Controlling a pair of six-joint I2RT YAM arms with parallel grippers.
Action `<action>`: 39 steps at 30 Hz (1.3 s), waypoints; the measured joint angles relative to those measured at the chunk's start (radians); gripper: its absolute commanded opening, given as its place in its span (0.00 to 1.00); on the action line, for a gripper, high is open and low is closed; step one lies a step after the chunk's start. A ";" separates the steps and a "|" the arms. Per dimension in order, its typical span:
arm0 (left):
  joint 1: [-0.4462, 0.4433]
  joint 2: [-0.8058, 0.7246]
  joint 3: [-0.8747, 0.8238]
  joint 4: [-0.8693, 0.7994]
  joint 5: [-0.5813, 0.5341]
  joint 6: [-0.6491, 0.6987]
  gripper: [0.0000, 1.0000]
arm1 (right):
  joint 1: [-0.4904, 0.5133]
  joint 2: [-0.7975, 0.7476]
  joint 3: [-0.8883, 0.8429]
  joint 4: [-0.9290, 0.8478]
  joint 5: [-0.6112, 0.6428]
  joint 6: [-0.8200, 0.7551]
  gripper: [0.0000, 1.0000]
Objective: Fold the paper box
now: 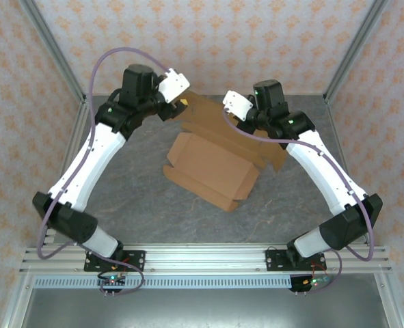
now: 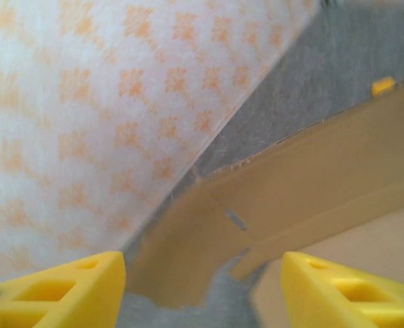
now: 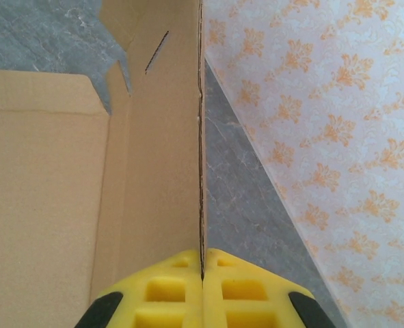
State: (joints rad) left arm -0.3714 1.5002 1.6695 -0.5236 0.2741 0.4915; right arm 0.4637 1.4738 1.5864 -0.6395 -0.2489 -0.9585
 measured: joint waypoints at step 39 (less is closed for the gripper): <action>-0.133 0.371 -0.584 0.853 0.034 -1.439 0.15 | -0.013 0.060 -0.002 0.086 -0.066 0.504 0.00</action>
State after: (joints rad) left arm -0.5041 1.8713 1.0859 0.3294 0.3084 -0.9470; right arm 0.4507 1.5337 1.5848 -0.5533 -0.3149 -0.4549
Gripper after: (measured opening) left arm 0.181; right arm 0.041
